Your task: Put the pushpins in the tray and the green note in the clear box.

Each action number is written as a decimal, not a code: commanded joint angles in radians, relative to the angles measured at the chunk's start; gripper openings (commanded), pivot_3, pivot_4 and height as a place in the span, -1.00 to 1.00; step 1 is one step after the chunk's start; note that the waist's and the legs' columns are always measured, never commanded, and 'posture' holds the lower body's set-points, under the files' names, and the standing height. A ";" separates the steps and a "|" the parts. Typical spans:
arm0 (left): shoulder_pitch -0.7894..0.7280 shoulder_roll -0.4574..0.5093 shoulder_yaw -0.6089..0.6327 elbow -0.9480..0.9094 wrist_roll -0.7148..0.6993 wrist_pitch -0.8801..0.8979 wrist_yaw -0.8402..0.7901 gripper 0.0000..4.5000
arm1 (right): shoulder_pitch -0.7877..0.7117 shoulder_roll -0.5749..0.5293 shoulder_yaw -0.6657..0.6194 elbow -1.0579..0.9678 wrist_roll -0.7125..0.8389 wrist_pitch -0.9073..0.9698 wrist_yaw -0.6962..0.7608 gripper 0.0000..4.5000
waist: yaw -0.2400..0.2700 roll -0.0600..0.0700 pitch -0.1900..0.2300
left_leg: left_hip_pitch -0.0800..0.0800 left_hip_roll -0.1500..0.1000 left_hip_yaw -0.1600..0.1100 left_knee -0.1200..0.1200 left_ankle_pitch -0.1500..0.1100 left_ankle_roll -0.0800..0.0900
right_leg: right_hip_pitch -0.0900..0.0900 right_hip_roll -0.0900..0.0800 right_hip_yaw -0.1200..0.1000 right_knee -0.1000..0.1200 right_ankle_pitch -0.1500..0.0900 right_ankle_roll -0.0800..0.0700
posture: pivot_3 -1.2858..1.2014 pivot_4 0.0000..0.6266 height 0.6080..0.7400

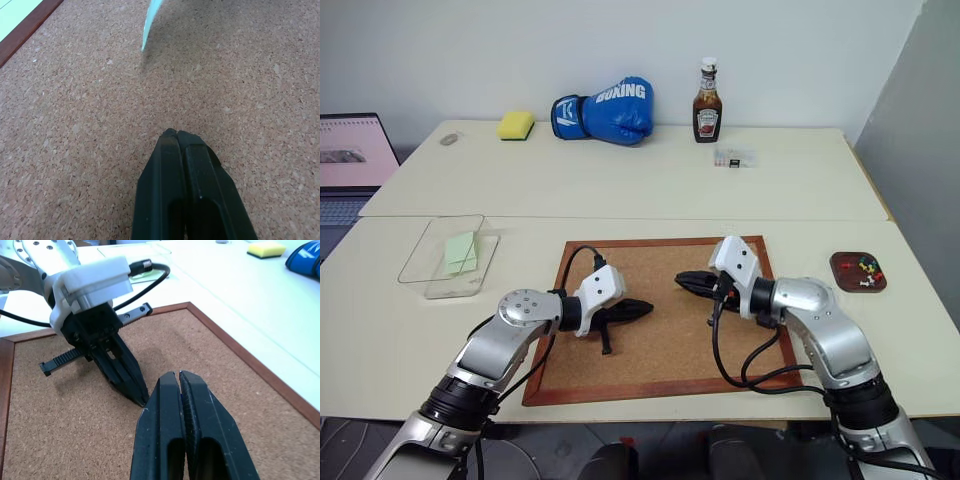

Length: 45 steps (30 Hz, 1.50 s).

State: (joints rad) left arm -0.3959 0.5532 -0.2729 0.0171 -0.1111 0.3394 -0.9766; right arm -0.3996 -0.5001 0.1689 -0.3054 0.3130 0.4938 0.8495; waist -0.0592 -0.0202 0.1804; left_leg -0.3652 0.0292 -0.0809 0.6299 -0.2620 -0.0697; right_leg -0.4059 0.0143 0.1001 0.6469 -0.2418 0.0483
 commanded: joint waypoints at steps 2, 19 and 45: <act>0.001 -0.026 0.019 0.056 -0.047 0.022 -0.032 -0.91 | -0.004 -0.018 -0.047 -0.070 0.031 0.022 -0.018 -0.99 | 0.000 0.000 0.000 | 0.000 0.000 0.000 0.000 0.000 0.000 | 0.000 0.000 0.000 0.000 0.000 0.000 | 0.03 -0.52 1.00; -0.188 -0.098 0.067 0.115 -0.062 -0.325 -0.084 -0.19 | -0.052 -0.012 -0.076 -0.077 0.106 0.105 -0.033 -1.00 | 0.006 -0.003 0.003 | -0.012 0.000 -0.001 0.001 0.000 0.000 | -0.010 0.000 -0.001 0.000 0.001 0.000 | 0.03 -0.52 1.00; -0.271 -0.172 0.041 0.266 -0.046 -0.454 -0.159 -0.98 | -0.078 0.015 -0.056 -0.120 0.163 0.175 -0.070 -1.00 | 0.004 -0.003 0.003 | -0.017 -0.001 -0.002 0.007 0.000 0.000 | -0.014 0.000 -0.002 0.004 0.001 0.001 | 0.03 -0.52 1.00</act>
State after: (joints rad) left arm -0.6423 0.3863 -0.2483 0.3078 -0.1363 -0.1146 -1.1293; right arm -0.4545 -0.4862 0.1215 -0.3891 0.4554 0.6721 0.7810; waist -0.0547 -0.0236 0.1832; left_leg -0.3823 0.0286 -0.0828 0.6372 -0.2619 -0.0698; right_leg -0.4195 0.0144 0.0985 0.6511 -0.2406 0.0492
